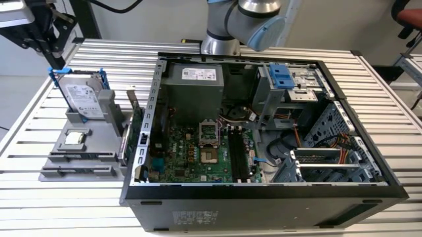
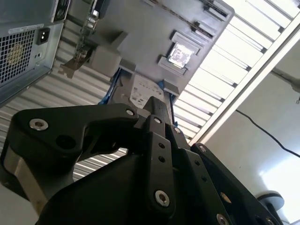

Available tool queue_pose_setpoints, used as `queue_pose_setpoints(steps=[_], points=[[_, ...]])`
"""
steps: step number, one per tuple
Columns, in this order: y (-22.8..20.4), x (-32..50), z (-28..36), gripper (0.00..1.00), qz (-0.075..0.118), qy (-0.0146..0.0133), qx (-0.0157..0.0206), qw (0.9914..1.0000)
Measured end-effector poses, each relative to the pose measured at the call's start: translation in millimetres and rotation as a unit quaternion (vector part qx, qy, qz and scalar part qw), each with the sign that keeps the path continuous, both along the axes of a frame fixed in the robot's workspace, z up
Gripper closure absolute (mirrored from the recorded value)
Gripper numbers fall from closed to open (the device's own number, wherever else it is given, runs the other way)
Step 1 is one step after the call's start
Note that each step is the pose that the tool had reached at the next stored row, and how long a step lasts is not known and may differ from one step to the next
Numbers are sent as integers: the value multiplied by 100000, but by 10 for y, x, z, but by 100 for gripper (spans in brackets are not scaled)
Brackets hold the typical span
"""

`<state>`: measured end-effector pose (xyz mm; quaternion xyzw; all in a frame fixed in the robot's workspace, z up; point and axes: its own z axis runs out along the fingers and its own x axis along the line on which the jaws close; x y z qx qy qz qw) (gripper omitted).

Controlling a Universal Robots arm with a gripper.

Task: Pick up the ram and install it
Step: 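Reach for the ram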

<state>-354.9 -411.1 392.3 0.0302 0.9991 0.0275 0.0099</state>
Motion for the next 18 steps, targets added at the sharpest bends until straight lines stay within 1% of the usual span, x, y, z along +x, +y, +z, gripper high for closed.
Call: queue_pose_setpoints(steps=[4, 18], points=[[-73, -4, -2, 100, 289, -4, 4, 100000], [-351, -37, -17, 100, 1204, 0, 31, 99993]])
